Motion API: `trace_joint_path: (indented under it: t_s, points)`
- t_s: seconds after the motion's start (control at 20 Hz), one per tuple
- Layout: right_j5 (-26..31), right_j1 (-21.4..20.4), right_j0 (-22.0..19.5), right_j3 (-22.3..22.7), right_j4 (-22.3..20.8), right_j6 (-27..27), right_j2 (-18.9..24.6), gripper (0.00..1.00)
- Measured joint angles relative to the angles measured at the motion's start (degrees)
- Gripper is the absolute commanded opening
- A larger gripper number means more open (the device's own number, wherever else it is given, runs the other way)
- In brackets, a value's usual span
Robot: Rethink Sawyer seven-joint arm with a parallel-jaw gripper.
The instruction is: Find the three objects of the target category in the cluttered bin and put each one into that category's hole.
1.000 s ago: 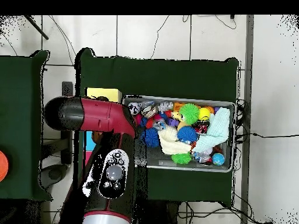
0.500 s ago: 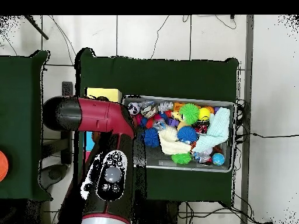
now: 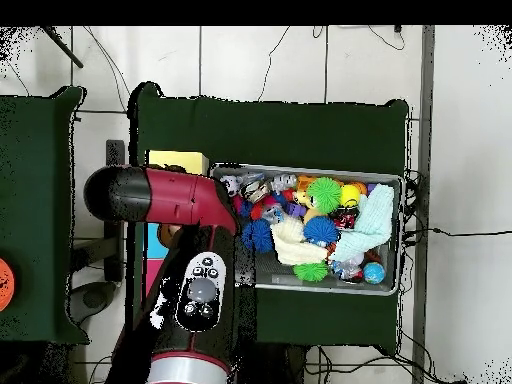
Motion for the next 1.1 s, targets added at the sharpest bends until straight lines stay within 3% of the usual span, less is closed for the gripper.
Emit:
trace_joint_path:
  t_s: [0.45,1.1]
  points:
    - [-0.3,0.7,-0.3,-0.2,0.0,0.0,0.0,0.00]
    - [-1.1,5.8,-0.3,-2.1,-0.1,0.0,0.0,0.00]
